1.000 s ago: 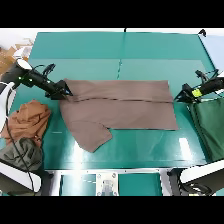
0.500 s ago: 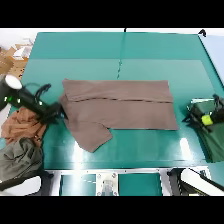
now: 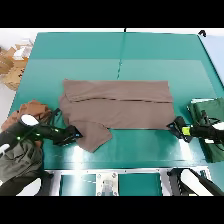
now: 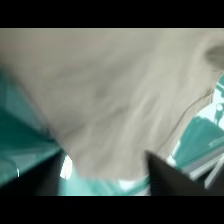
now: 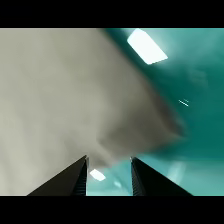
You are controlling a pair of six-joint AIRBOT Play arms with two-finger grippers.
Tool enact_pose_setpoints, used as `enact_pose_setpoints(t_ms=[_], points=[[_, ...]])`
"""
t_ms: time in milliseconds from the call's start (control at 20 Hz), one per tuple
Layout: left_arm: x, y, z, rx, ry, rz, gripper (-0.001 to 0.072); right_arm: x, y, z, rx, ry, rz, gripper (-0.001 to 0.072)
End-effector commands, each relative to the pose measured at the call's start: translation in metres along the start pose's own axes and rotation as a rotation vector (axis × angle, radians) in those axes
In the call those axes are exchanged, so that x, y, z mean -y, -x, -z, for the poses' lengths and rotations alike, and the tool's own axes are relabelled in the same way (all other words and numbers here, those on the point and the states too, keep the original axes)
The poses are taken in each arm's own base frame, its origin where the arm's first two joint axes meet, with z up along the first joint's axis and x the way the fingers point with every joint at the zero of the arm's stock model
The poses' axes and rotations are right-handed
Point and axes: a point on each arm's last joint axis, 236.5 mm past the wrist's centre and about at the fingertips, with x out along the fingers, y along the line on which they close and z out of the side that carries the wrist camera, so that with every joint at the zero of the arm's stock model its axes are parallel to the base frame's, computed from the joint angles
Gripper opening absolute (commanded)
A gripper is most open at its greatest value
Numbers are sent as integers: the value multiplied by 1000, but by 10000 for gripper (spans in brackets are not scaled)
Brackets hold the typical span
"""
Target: Fold the shirts.
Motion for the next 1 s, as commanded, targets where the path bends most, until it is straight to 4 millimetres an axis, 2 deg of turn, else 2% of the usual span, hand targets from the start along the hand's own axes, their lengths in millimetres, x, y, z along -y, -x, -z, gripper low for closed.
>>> enact_pose_setpoints(t_ms=[0, 50, 100, 150, 200, 250, 450, 650, 800, 950], points=[[8, -17, -19, 139, -2, 15, 427, -13, -21, -12, 69, -32, -37, 327], [10, -16, -23, 153, -1, 20, 260, -13, -23, -13, 68, -30, -32, 326], [11, -15, -23, 151, -33, 17, 41, -13, -24, -14, 67, -31, -30, 322], [15, -12, -23, 139, -65, 18, 24, -13, -23, -15, 70, -25, -29, 203], [21, -9, -21, 121, -93, 22, 24, -14, -22, -14, 64, -2, -28, 42], [26, -5, -17, 89, -132, 17, 24, -15, -20, -11, 43, 29, -28, 16], [31, 25, 12, -34, -231, -52, 23, -8, -5, 6, -85, 133, 40, 14], [17, 55, 32, -15, -273, -159, 23, 8, 25, 14, -109, 184, 162, 13], [28, 70, 35, -13, -297, -159, 23, -9, 48, 10, -61, 224, 143, 13], [53, 89, 14, 66, -344, -139, 23, -38, 67, -7, 2, 254, 88, 13]])
